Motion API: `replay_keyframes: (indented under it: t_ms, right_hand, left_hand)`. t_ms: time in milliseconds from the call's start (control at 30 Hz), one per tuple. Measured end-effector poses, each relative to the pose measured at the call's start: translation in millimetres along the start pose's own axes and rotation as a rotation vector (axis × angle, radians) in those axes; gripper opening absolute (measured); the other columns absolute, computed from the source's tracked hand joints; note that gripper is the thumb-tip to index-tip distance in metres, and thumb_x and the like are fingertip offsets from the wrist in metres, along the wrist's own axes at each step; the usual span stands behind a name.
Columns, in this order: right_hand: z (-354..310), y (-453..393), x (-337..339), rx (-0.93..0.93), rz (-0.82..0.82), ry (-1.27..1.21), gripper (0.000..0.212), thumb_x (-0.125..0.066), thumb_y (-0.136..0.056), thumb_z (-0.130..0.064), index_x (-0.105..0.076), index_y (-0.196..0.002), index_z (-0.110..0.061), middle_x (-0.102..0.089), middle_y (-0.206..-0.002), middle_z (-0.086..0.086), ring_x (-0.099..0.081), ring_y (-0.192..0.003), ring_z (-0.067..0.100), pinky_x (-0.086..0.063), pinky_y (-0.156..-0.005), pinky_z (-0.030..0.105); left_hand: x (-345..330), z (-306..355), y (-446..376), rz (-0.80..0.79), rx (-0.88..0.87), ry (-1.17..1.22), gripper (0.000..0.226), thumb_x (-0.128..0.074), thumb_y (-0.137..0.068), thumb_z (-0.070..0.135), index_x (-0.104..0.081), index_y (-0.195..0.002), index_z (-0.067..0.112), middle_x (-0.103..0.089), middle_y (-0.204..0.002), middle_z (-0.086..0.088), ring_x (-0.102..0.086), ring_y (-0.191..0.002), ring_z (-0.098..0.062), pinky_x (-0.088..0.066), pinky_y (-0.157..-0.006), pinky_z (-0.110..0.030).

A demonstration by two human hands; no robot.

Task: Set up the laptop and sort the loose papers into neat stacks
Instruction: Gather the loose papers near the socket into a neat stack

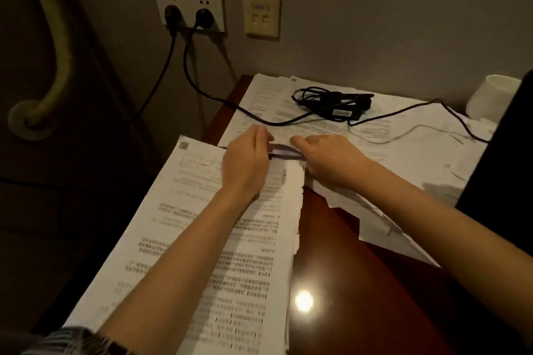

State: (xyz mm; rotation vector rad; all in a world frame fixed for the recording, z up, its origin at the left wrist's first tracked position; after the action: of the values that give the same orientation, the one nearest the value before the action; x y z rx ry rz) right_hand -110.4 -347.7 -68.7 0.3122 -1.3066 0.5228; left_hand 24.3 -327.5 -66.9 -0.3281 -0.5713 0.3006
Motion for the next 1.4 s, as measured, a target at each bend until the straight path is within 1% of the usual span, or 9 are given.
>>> replay_keyframes:
  t_ms: [133, 367, 567, 667, 833, 900, 1033, 1133, 1400]
  right_hand:
    - [18, -15, 8, -0.132, 0.056, 0.045, 0.041, -0.044, -0.095, -0.013, -0.034, -0.134, -0.014, -0.064, -0.106, 0.011, -0.062, -0.088, 0.028, -0.042, -0.064, 0.034]
    - [48, -10, 19, -0.269, 0.065, -0.241, 0.032, -0.043, -0.095, -0.008, -0.045, -0.127, -0.013, -0.062, -0.100, 0.014, -0.057, -0.078, 0.028, -0.045, -0.060, 0.035]
    - [11, -8, 8, -0.064, 0.007, -0.059, 0.039, -0.046, -0.092, -0.048, -0.047, -0.120, -0.021, -0.063, -0.103, 0.004, -0.058, -0.085, 0.022, -0.038, -0.066, 0.029]
    - [1, -12, 14, -0.005, -0.016, 0.072, 0.044, -0.048, -0.091, -0.049, -0.044, -0.122, -0.018, -0.062, -0.107, 0.006, -0.060, -0.089, 0.024, -0.035, -0.062, 0.029]
    - [-24, -17, 20, 0.095, -0.027, 0.257, 0.055, -0.057, -0.087, -0.014, -0.030, -0.135, -0.011, -0.060, -0.106, 0.011, -0.062, -0.087, 0.027, -0.035, -0.056, 0.032]
    - [-22, -19, 18, 0.042, -0.046, 0.244, 0.062, -0.057, -0.087, -0.011, -0.025, -0.141, -0.011, -0.061, -0.106, 0.011, -0.062, -0.088, 0.027, -0.036, -0.057, 0.033]
    - [9, -16, 12, -0.185, -0.019, 0.110, 0.056, -0.052, -0.088, -0.011, -0.030, -0.139, -0.013, -0.065, -0.110, 0.010, -0.062, -0.095, 0.028, -0.042, -0.065, 0.033]
    - [32, -9, 9, -0.333, -0.041, 0.017, 0.051, -0.051, -0.091, -0.020, -0.035, -0.139, -0.016, -0.062, -0.118, 0.010, -0.059, -0.106, 0.028, -0.044, -0.075, 0.035]
    - [74, -18, 44, -0.492, 0.060, -0.075, 0.018, -0.055, -0.091, -0.016, -0.067, -0.104, -0.012, -0.066, -0.104, 0.014, -0.061, -0.100, 0.034, -0.043, -0.074, 0.031]
  left_hand:
    - [17, -29, -9, 0.180, 0.303, 0.443, 0.032, -0.034, -0.102, 0.023, -0.061, -0.084, 0.022, -0.066, -0.082, 0.001, -0.064, -0.080, -0.009, -0.052, -0.077, -0.025]
    - [12, -27, -12, 0.171, 0.298, 0.412, 0.019, -0.047, -0.097, 0.013, -0.055, -0.091, 0.028, -0.064, -0.094, 0.005, -0.063, -0.083, -0.007, -0.053, -0.073, -0.019]
    - [10, -30, -10, 0.141, 0.318, 0.395, 0.019, -0.049, -0.096, 0.009, -0.049, -0.108, 0.023, -0.059, -0.103, 0.007, -0.063, -0.099, -0.013, -0.055, -0.086, -0.029]
    - [9, -31, -12, 0.145, 0.313, 0.406, 0.022, -0.049, -0.095, 0.008, -0.050, -0.113, 0.021, -0.059, -0.109, 0.006, -0.060, -0.105, -0.014, -0.053, -0.090, -0.032]
    - [18, -28, -9, 0.204, 0.287, 0.391, 0.024, -0.049, -0.094, 0.005, -0.050, -0.113, 0.021, -0.051, -0.118, 0.005, -0.051, -0.102, -0.005, -0.042, -0.069, -0.001]
    - [23, -30, -9, 0.257, 0.305, 0.472, 0.024, -0.049, -0.094, 0.005, -0.050, -0.111, 0.022, -0.051, -0.119, 0.003, -0.053, -0.097, -0.003, -0.041, -0.067, 0.002]
    - [31, -34, -9, 0.350, 0.332, 0.595, 0.026, -0.048, -0.094, 0.004, -0.051, -0.110, 0.023, -0.051, -0.120, 0.003, -0.054, -0.105, -0.006, -0.049, -0.080, -0.014]
    - [35, -30, -8, 0.397, 0.280, 0.605, 0.030, -0.046, -0.092, -0.001, -0.050, -0.114, 0.019, -0.046, -0.121, 0.005, -0.053, -0.100, 0.000, -0.048, -0.079, -0.008]
    - [36, -23, -8, 0.400, 0.189, 0.591, 0.039, -0.047, -0.089, -0.004, -0.048, -0.121, 0.018, -0.041, -0.132, -0.001, -0.047, -0.113, -0.008, -0.045, -0.088, -0.010]
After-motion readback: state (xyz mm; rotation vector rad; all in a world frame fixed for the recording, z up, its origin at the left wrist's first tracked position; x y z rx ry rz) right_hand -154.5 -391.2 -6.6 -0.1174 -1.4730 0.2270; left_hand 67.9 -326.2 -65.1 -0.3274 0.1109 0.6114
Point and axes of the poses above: each hand's wrist, its own y-axis away from the middle knuckle, its own x-axis out of the back of the hand, z = x × y, the point moved 8 cm from there along -y, towards the middle knuckle
